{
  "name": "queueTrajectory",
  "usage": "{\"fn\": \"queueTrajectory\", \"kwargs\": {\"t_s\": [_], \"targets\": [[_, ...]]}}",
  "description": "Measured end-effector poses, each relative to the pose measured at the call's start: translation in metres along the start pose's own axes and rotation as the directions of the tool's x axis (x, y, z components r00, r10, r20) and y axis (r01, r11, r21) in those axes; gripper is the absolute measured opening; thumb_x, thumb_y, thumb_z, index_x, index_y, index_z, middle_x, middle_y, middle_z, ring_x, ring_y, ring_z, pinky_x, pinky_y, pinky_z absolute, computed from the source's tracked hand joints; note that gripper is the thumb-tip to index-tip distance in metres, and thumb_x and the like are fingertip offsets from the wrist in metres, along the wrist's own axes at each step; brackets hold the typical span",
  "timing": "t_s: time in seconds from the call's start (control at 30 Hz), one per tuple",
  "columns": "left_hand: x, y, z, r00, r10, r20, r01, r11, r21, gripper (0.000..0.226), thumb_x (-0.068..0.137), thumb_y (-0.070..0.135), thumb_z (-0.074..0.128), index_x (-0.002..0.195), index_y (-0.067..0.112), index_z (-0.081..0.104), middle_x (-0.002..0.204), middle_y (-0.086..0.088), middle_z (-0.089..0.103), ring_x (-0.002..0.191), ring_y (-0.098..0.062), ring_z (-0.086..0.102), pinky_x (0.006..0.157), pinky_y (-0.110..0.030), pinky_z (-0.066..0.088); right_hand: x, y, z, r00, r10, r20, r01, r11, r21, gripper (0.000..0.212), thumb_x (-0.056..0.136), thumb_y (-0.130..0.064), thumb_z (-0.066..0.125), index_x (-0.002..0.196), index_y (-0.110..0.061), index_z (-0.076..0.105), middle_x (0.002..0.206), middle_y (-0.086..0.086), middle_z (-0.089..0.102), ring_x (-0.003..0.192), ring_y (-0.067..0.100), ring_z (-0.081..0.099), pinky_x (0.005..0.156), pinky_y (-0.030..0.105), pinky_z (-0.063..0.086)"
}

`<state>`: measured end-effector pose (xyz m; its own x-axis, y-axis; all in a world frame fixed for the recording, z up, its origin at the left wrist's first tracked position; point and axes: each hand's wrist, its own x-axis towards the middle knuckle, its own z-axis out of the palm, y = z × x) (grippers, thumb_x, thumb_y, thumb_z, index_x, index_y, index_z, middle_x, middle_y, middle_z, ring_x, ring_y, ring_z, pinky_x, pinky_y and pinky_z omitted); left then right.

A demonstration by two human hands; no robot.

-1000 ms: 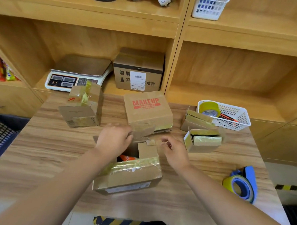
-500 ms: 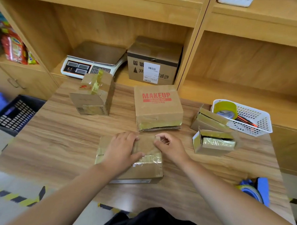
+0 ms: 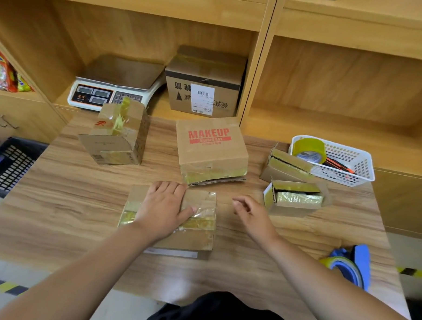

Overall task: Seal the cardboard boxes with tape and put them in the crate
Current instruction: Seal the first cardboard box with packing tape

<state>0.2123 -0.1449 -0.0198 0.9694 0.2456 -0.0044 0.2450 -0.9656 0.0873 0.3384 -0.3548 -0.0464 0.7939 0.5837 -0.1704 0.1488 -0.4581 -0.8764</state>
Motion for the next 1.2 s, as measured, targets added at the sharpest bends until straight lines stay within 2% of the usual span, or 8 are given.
{"fn": "queueTrajectory", "kwargs": {"t_s": [0.1,0.27,0.4,0.6,0.73,0.9,1.1,1.2], "targets": [[0.004,0.000,0.000,1.000,0.027,0.009,-0.027,0.999,0.027,0.073,0.084,0.066,0.021,0.121,0.014,0.057,0.108,0.000,0.062,0.105,-0.020,0.055,0.097,-0.031,0.022,-0.012,0.030,-0.026,0.993,0.050,-0.104,-0.061,0.992,-0.113,0.016,0.093,-0.017,0.058,0.105,-0.011,0.067,0.087,-0.006,0.065,0.081,0.009,0.058,0.070,0.011,0.039],[0.013,0.023,-0.001,0.997,0.050,0.062,-0.050,0.999,0.005,0.079,0.081,0.073,0.015,0.118,0.016,0.055,0.112,-0.002,0.060,0.108,-0.022,0.052,0.100,-0.036,0.026,-0.031,0.059,-0.056,0.980,0.068,-0.186,-0.114,0.962,-0.250,0.015,0.091,-0.008,0.059,0.102,-0.010,0.070,0.093,0.000,0.066,0.081,0.013,0.057,0.069,0.017,0.036],[0.021,0.060,0.002,0.996,0.009,0.094,-0.009,1.000,0.004,0.085,0.074,0.081,0.003,0.114,0.024,0.052,0.116,0.003,0.057,0.113,-0.019,0.048,0.100,-0.035,0.022,-0.047,0.065,-0.071,0.971,0.065,-0.229,-0.140,0.933,-0.330,0.019,0.089,-0.005,0.059,0.105,-0.009,0.068,0.103,0.004,0.065,0.090,0.016,0.059,0.076,0.021,0.039],[0.035,0.082,0.006,0.993,-0.061,0.103,0.062,0.998,0.002,0.085,0.067,0.084,0.005,0.112,0.030,0.055,0.118,0.007,0.059,0.115,-0.018,0.047,0.098,-0.037,0.022,-0.080,0.070,-0.098,0.947,0.010,-0.322,-0.157,0.887,-0.433,0.026,0.088,0.002,0.056,0.110,-0.006,0.066,0.107,0.010,0.063,0.092,0.028,0.061,0.076,0.028,0.043],[0.033,0.081,0.007,0.993,-0.017,0.121,0.008,0.997,0.078,0.085,0.070,0.083,0.005,0.114,0.030,0.056,0.116,0.006,0.060,0.116,-0.019,0.047,0.099,-0.037,0.023,-0.102,0.080,-0.112,0.877,-0.056,-0.477,-0.218,0.839,-0.499,0.032,0.076,0.012,0.064,0.105,-0.001,0.070,0.103,0.018,0.064,0.095,0.041,0.058,0.086,0.046,0.047],[0.034,0.085,0.005,0.991,0.020,0.132,-0.033,0.994,0.101,0.077,0.077,0.077,0.011,0.117,0.027,0.054,0.120,0.005,0.060,0.116,-0.018,0.048,0.100,-0.036,0.026,-0.122,0.101,-0.125,0.815,0.048,-0.578,-0.428,0.722,-0.544,0.043,0.073,0.004,0.069,0.115,-0.001,0.064,0.121,0.021,0.057,0.109,0.045,0.049,0.087,0.049,0.037],[0.037,0.112,0.001,0.986,0.113,0.120,-0.118,0.993,0.032,0.089,0.074,0.073,-0.004,0.124,0.024,0.052,0.124,0.002,0.059,0.118,-0.020,0.050,0.095,-0.035,0.031,-0.134,0.122,-0.138,0.799,0.217,-0.561,-0.567,0.581,-0.583,0.051,0.084,-0.013,0.064,0.133,-0.007,0.051,0.136,0.020,0.042,0.121,0.038,0.038,0.098,0.046,0.030],[0.044,0.134,0.004,0.972,0.151,0.181,-0.158,0.987,0.023,0.074,0.083,0.071,0.012,0.129,0.025,0.049,0.128,0.002,0.057,0.120,-0.019,0.048,0.094,-0.034,0.031,-0.137,0.128,-0.142,0.793,0.255,-0.554,-0.592,0.539,-0.599,0.051,0.084,-0.016,0.063,0.132,-0.006,0.050,0.136,0.020,0.042,0.121,0.037,0.038,0.099,0.045,0.030]]}}
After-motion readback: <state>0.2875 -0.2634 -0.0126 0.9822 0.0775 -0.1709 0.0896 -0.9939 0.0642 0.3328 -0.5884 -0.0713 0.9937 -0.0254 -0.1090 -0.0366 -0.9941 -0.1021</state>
